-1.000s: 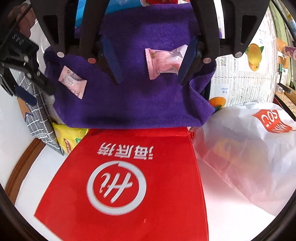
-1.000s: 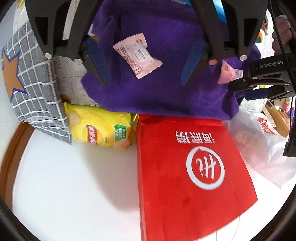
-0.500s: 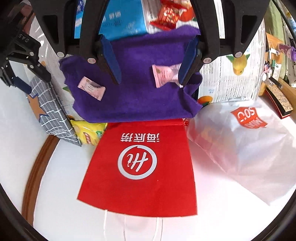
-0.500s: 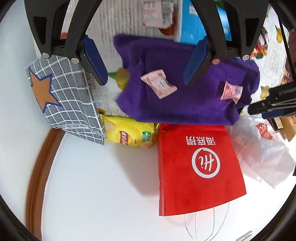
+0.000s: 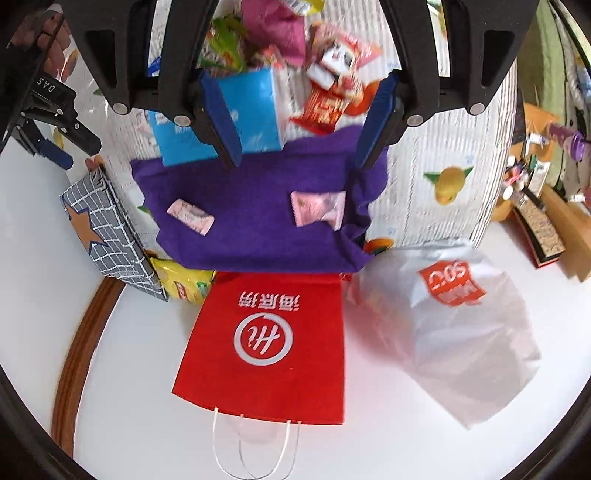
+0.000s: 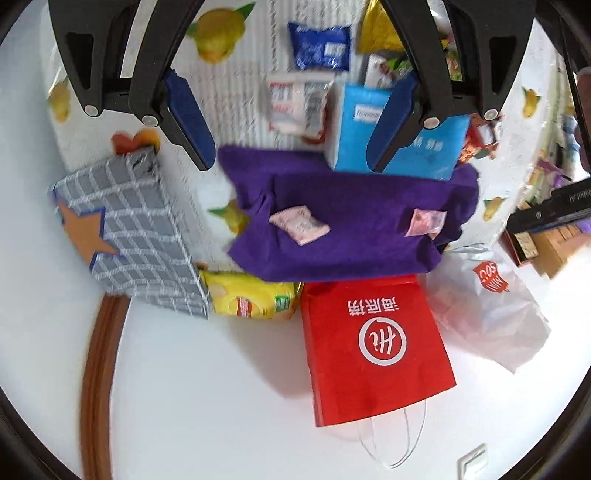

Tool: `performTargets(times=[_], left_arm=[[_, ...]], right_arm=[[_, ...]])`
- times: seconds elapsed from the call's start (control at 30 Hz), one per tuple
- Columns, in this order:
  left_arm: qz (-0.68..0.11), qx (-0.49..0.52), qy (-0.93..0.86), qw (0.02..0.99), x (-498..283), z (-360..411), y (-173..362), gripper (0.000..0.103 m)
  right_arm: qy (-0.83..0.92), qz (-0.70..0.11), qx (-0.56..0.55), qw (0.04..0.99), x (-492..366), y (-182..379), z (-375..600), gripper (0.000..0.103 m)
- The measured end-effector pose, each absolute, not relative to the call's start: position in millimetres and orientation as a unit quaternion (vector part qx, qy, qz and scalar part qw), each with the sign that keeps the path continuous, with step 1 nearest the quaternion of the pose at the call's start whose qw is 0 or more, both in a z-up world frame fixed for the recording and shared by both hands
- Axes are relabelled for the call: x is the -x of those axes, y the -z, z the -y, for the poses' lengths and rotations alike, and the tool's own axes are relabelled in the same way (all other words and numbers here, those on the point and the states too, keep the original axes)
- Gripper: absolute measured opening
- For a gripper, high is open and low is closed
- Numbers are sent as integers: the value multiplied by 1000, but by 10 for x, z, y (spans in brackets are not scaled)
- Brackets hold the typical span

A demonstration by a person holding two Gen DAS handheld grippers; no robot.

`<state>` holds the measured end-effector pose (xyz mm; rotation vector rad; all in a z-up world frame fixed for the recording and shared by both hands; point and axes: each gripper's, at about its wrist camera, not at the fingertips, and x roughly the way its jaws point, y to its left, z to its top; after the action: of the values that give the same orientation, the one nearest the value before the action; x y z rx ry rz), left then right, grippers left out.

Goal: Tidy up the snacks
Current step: 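Move both open tools back toward the snack pile, then grasp the white snack packet with the right tool while the left grasps the panda-print bag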

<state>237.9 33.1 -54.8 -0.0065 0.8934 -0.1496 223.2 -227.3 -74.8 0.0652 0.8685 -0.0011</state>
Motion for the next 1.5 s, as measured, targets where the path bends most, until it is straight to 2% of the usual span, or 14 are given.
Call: performTargets(times=[0.33, 0.6, 0.83, 0.97, 1.17, 1.5], left_arm=[[-439, 12, 48, 897, -2039, -484, 654, 67], [-451, 25, 31, 892, -1997, -604, 771, 67], [-458, 28, 15, 889, -2061, -667, 831, 67], [-462, 28, 13, 886, -2088, -674, 873, 67], [-464, 30, 12, 885, -2112, -685, 909, 67], [-462, 19, 10, 886, -2099, -685, 904, 67]], right_arm=[[-28, -469, -21, 882, -1947, 1304, 2191, 75], [-27, -480, -27, 877, -2073, 1560, 2277, 67], [-48, -491, -24, 870, -2264, 1709, 2280, 67], [-47, -506, -15, 861, -2350, 1853, 2299, 59], [-42, -500, -21, 865, -2311, 1840, 2475, 59], [-96, -485, -1, 869, -2274, 1780, 2347, 66]])
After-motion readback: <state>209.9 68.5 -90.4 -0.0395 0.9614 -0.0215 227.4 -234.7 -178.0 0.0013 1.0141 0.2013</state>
